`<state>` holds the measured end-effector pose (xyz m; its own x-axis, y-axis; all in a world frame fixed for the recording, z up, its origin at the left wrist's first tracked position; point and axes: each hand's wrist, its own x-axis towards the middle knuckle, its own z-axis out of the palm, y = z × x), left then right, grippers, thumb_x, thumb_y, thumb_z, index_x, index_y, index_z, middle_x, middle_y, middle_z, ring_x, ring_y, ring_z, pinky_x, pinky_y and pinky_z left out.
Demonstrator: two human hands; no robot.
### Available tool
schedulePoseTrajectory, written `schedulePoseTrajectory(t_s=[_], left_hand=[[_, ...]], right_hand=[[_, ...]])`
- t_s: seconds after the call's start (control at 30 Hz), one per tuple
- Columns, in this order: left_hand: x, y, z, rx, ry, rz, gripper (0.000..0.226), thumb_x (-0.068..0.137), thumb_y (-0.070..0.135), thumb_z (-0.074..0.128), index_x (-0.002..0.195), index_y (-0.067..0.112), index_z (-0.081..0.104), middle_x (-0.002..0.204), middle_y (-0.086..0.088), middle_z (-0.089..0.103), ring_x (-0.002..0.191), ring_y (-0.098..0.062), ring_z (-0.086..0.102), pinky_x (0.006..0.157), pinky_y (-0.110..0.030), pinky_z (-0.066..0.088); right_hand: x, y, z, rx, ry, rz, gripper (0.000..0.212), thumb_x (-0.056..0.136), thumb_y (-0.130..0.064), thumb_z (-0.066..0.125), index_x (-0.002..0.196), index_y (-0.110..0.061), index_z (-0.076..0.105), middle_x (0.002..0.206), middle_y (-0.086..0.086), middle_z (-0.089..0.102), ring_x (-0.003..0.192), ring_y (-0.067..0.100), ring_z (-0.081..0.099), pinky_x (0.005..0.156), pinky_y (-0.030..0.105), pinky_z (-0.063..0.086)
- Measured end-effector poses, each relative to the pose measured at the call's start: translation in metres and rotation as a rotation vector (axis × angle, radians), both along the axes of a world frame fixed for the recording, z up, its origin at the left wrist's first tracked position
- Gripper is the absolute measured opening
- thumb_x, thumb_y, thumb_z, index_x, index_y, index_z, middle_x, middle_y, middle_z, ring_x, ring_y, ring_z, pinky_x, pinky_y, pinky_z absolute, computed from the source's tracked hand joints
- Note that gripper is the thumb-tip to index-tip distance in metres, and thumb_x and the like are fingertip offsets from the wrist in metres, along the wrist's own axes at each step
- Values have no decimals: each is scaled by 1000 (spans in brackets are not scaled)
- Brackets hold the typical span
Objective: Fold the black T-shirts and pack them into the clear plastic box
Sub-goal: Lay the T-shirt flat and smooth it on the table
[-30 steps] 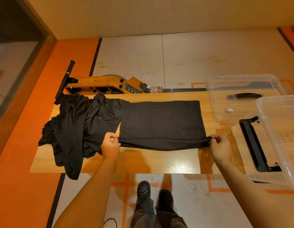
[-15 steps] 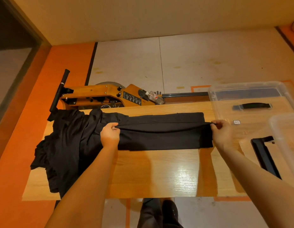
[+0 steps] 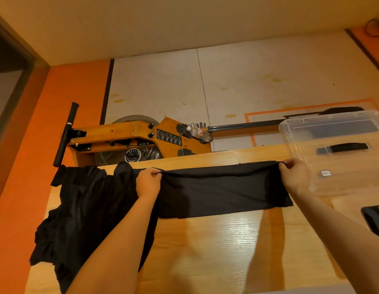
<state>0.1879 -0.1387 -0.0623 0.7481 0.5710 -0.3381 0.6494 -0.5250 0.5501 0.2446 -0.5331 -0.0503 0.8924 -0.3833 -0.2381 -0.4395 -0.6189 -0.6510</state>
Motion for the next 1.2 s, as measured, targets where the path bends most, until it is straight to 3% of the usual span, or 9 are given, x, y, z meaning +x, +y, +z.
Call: schedulePoseTrajectory(t_s=[0.17, 0.3, 0.53, 0.63, 0.77, 0.87, 0.97, 1.13, 1.2], left_hand=[[-1, -9, -5, 10, -15, -6, 16, 92, 22, 61, 104, 14, 69, 110, -5, 64, 100, -23, 60, 81, -33, 46], [-15, -32, 5, -42, -67, 53, 16, 95, 19, 57, 106, 10, 64, 93, -1, 63, 88, -16, 57, 73, -28, 41], [-30, -97, 18, -212, -119, 11, 11, 94, 15, 59, 100, 10, 66, 91, -3, 65, 85, -14, 59, 73, -22, 42], [-35, -124, 22, -187, -109, -95, 14, 95, 18, 57, 98, 8, 67, 90, -4, 65, 83, -11, 54, 73, -22, 38], [-42, -148, 22, -236, -137, -92, 6, 92, 19, 64, 94, 13, 65, 75, 7, 60, 76, -9, 54, 71, -21, 41], [-48, -159, 21, -275, -162, -77, 11, 88, 18, 69, 89, 16, 58, 69, 13, 54, 67, -2, 51, 61, -9, 38], [-51, -167, 19, -294, -139, -105, 8, 88, 18, 69, 92, 15, 63, 75, 12, 58, 70, 2, 53, 62, -7, 39], [-52, -174, 17, -318, -110, -127, 18, 90, 16, 66, 106, 10, 69, 98, -3, 70, 89, -9, 63, 70, -6, 42], [-52, -176, 18, -312, -119, -116, 19, 90, 16, 66, 107, 10, 70, 98, -3, 70, 90, -10, 64, 72, -8, 44]], right_hand=[[-6, 17, 3, -23, -61, -6, 22, 96, -19, 58, 113, -5, 60, 95, 3, 59, 90, 20, 56, 85, 38, 49], [-22, 41, 2, 59, -79, -43, 19, 93, -25, 64, 103, -9, 62, 84, 2, 63, 80, 21, 62, 79, 40, 54], [-67, 100, 0, 299, -39, 11, 8, 88, -18, 72, 90, -13, 66, 75, 4, 65, 73, 16, 62, 70, 23, 48], [-81, 114, -3, 377, -14, 1, 5, 87, -17, 72, 88, -16, 68, 73, 4, 65, 74, 17, 63, 73, 25, 50], [-95, 117, -6, 425, 9, -28, 3, 88, -14, 72, 88, -14, 69, 70, 1, 64, 70, 10, 60, 69, 16, 44], [-101, 116, -6, 464, 23, -36, 3, 88, -13, 71, 91, -12, 70, 70, -2, 64, 67, 5, 58, 67, 10, 43], [-105, 115, -9, 484, 35, -15, 10, 88, -13, 71, 98, -11, 72, 76, -2, 68, 73, 4, 62, 70, 12, 46], [-108, 116, -10, 535, 34, 8, 15, 88, -13, 71, 103, -9, 73, 85, 1, 72, 84, 9, 67, 81, 22, 54], [-109, 117, -7, 523, 10, 1, 14, 89, -13, 70, 102, -10, 73, 85, -2, 71, 83, 6, 66, 77, 16, 51]])
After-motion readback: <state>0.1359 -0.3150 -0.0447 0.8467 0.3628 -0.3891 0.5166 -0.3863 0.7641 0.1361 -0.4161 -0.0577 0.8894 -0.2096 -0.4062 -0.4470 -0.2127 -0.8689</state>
